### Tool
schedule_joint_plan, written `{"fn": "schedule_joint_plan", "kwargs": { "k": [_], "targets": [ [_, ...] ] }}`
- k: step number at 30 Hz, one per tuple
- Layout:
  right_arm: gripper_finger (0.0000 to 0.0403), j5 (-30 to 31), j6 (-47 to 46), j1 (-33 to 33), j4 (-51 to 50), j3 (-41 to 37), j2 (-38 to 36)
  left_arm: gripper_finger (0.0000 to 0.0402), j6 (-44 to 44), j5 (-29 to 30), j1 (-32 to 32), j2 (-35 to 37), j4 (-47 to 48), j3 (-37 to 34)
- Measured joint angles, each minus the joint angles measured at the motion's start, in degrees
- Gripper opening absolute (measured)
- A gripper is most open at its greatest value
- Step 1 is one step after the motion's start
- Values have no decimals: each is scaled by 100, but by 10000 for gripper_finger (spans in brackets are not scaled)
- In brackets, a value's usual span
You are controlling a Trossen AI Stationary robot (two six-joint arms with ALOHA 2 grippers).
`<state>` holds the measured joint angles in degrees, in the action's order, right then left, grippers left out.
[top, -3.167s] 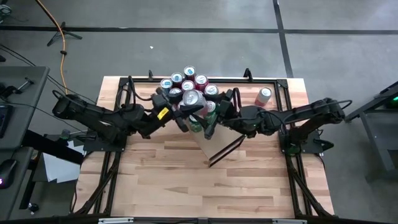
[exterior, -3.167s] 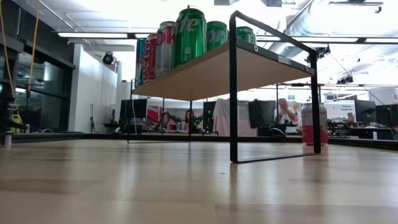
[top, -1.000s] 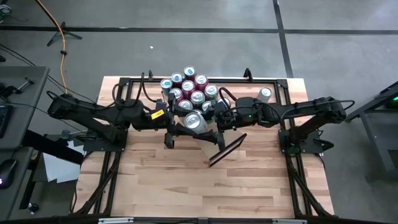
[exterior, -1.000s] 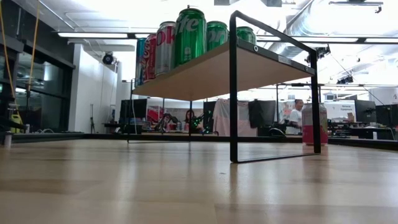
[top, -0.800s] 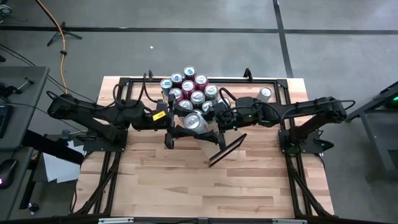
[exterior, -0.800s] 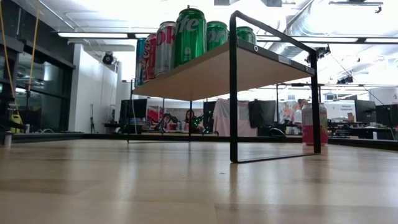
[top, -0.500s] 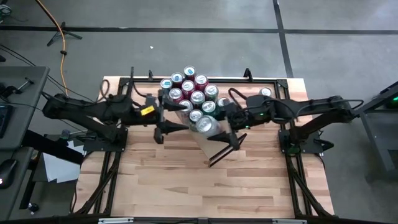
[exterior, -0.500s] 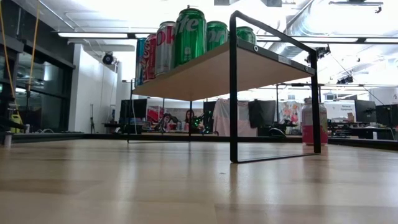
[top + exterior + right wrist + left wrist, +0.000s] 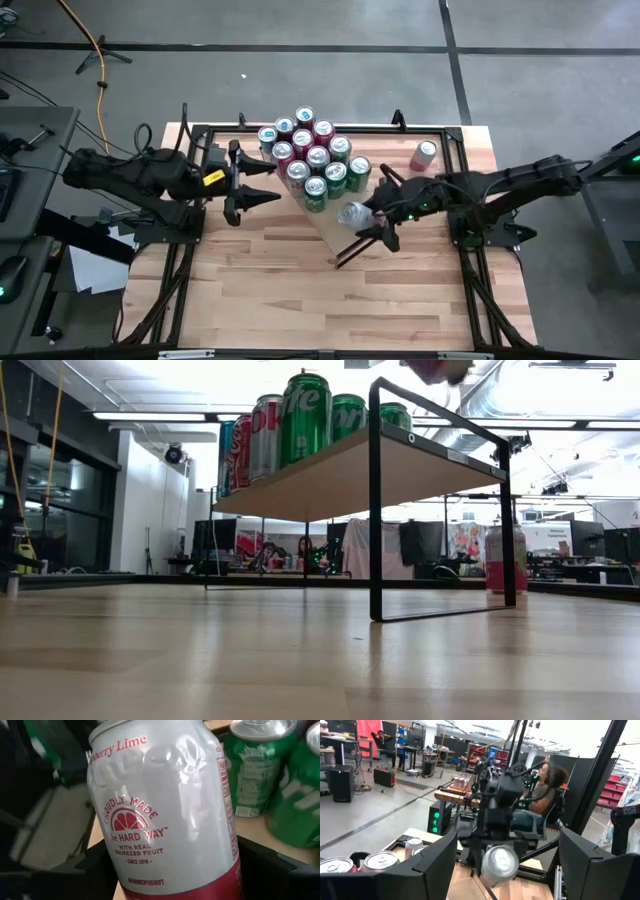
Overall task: Place canned beverage on shelf
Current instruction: Put the bottom pink soda can on the shelf
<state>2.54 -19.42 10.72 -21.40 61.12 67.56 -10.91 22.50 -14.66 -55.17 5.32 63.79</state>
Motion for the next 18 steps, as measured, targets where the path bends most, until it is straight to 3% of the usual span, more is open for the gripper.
{"fn": "schedule_joint_plan", "kwargs": {
  "k": [5,8,13,18],
  "targets": [
    [305,240,-338,-198,3239,-1331,-186,243,1,329,-128,-51,-1,-2],
    [305,586,-515,-266,4719,-1889,122,243,-40,420,-126,-93,2,-7],
    [305,979,-736,-159,6084,-2246,719,243,-51,440,-124,-151,5,-7],
    [305,1084,-734,-122,6278,-2270,1263,243,-51,651,-124,-160,84,-9]
  ]
}}
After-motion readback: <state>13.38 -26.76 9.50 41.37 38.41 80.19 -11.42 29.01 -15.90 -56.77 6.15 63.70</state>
